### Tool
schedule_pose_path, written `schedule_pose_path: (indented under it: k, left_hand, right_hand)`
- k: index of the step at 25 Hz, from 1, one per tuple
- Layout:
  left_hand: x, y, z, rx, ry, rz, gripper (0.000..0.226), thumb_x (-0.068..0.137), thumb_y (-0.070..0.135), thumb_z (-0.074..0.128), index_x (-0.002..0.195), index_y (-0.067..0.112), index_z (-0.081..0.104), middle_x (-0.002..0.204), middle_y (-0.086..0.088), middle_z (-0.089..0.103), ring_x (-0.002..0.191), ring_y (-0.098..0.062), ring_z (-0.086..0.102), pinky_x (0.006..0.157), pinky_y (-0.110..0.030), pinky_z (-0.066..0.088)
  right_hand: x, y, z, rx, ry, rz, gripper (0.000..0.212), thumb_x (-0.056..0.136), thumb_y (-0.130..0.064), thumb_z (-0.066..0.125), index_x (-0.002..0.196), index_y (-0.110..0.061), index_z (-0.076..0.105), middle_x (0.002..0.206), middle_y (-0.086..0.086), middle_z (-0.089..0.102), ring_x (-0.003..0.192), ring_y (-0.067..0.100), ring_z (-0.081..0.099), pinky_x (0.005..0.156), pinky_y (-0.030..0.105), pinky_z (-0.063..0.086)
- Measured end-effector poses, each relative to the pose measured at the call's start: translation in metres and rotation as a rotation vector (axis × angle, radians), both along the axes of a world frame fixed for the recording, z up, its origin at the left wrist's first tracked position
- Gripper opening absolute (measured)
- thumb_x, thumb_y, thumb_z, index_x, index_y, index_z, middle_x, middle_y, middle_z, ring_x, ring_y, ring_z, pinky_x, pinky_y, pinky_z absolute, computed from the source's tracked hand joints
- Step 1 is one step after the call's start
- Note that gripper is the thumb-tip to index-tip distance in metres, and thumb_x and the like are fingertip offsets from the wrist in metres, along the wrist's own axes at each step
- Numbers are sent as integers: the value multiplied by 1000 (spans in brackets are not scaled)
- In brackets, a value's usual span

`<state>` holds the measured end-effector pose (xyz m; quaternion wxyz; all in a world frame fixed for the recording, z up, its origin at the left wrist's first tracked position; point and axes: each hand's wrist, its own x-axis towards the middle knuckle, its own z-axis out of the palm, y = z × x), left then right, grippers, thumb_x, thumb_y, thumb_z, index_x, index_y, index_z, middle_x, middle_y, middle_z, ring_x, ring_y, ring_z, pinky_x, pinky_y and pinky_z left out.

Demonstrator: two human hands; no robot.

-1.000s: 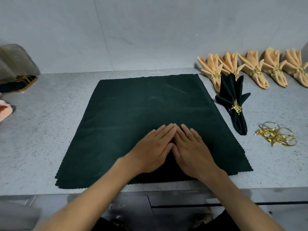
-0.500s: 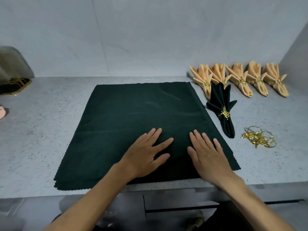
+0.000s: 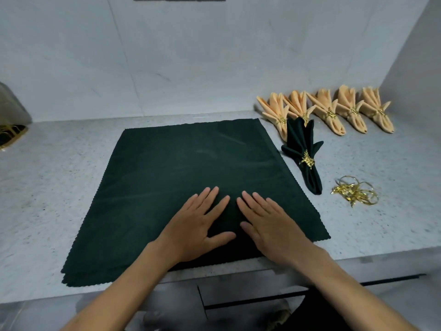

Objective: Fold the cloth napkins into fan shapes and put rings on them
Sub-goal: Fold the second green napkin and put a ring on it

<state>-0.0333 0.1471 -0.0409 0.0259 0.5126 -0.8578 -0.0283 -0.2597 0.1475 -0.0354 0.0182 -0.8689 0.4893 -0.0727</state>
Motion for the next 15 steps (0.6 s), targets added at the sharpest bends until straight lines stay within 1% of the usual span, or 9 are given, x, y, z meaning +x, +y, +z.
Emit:
schedule_pose_path:
  k: [2,4,6,8,9,10,11,12,15]
  left_hand:
    - [-1,-3,2,2,-15,-5,94,81,87,6,156,32,-8,162,1,-19,147,-14,-24,122,-35,-11]
    - [-3,-3,6,35,-56,-4,95,83,85,9,156,29,-10,161,-1,-23,146,-15,-27,121,-35,-13]
    - [-3,0,12,40,-66,-21,91,88,78,17,157,24,-4,162,-3,-20,148,-17,-22,122,-36,-8]
    - [-5,8,17,-75,-20,-70,74,91,57,33,152,16,32,162,-10,19,149,-27,17,120,-41,24]
    - [-7,13,16,-156,20,-89,62,86,45,40,138,14,53,146,-9,45,133,-28,43,104,-41,46]
    - [-9,17,13,-222,76,-81,52,81,38,43,122,15,65,125,-3,58,111,-23,57,80,-37,58]
    - [-10,21,12,-255,146,-42,44,78,35,45,111,18,69,110,4,62,95,-18,60,63,-33,57]
    - [-11,23,14,-238,221,19,36,80,34,47,106,22,69,102,9,62,88,-14,60,58,-32,55]
    - [-4,7,31,-82,399,177,14,90,33,61,100,29,69,95,16,68,87,-9,61,78,-33,51]
  right_hand:
    - [-10,5,4,-72,-29,94,54,99,-43,31,140,-15,52,149,-1,46,139,21,41,114,37,36]
    - [-14,-4,8,-19,-143,157,47,91,-35,42,128,-16,63,129,-5,55,118,16,52,99,36,48]
    - [-15,-11,16,23,-206,124,46,86,-33,44,125,-20,65,118,-10,54,103,11,52,89,32,48]
    - [-15,-15,15,15,-215,108,46,86,-32,46,126,-25,65,113,-14,51,97,8,50,84,28,47]
    - [-15,-14,14,16,-226,110,45,85,-31,48,127,-26,66,111,-15,50,95,8,49,83,26,46]
    - [-15,-13,13,18,-238,109,45,85,-30,50,126,-26,66,109,-15,50,94,8,48,82,25,45]
    - [-15,-14,12,10,-246,110,44,84,-28,51,124,-26,67,107,-15,52,92,9,48,81,25,44]
    - [-16,-17,9,-19,-251,114,43,82,-26,52,121,-26,69,105,-15,55,90,11,48,80,26,44]
    - [-23,-27,10,-6,-335,76,36,85,-15,58,115,-31,70,103,-21,63,90,10,53,84,31,40]
